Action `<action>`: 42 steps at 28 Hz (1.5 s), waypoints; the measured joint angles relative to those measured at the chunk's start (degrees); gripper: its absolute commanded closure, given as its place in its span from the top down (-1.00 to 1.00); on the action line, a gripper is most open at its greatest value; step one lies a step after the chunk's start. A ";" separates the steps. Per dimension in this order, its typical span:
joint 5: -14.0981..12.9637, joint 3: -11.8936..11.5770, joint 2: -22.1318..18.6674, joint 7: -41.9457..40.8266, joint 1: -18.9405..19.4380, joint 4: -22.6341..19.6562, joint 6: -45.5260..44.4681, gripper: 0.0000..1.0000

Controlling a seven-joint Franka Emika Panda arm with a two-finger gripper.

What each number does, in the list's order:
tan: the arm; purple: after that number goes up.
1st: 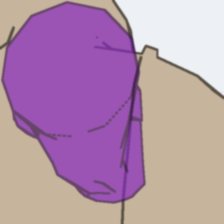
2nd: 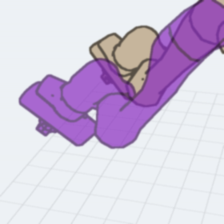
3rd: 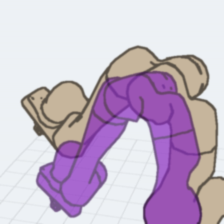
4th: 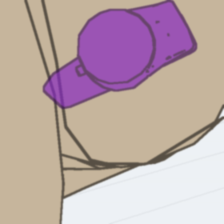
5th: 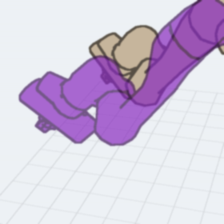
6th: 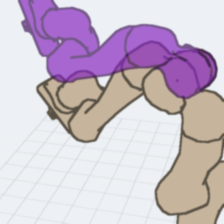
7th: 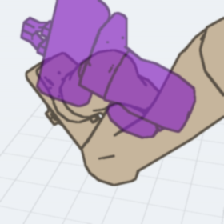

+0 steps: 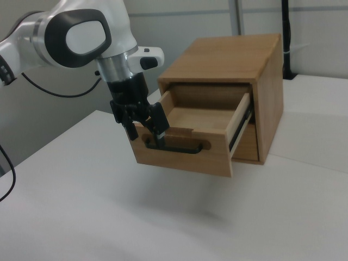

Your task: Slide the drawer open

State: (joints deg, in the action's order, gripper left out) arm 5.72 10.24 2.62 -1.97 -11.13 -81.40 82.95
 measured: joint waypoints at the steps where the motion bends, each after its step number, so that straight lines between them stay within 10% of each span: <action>1: 0.00 0.01 0.00 -0.01 0.00 0.00 0.00 1.00; 42: -0.02 0.88 -0.31 -0.19 1.25 0.05 0.00 1.00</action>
State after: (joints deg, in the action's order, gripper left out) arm 5.70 11.12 2.31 -2.16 -9.88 -81.35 82.95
